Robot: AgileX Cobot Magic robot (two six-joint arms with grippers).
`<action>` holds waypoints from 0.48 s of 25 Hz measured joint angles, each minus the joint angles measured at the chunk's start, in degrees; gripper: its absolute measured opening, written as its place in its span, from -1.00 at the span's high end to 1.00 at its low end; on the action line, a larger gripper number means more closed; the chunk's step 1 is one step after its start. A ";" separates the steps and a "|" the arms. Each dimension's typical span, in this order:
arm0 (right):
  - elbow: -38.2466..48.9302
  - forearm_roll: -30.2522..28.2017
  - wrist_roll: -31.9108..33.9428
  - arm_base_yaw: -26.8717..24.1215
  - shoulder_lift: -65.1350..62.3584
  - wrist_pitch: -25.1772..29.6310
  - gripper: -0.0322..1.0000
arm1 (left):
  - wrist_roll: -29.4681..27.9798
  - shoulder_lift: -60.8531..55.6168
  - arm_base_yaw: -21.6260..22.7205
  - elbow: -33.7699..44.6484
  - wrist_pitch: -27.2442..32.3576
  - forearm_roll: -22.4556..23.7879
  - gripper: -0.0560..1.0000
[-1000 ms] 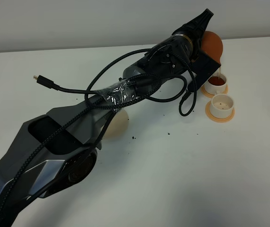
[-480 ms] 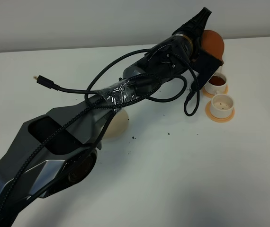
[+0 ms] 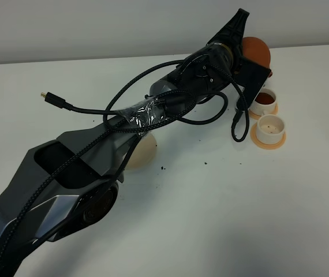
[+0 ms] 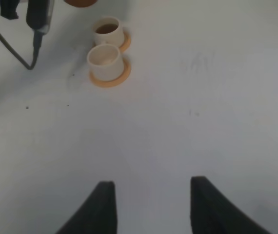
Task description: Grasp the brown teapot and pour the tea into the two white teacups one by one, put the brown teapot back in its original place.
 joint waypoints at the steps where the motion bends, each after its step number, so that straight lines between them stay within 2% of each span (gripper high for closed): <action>1: 0.00 0.00 0.00 0.00 0.00 0.00 0.23 | -0.15 0.00 0.00 0.00 0.53 -0.88 0.66; 8: 0.00 0.00 0.00 0.00 0.00 0.00 0.23 | -2.17 0.00 0.00 0.00 5.38 -9.18 0.66; 12: 0.00 0.00 0.00 0.00 0.00 0.00 0.23 | -8.50 0.00 0.06 0.00 7.75 -11.62 0.66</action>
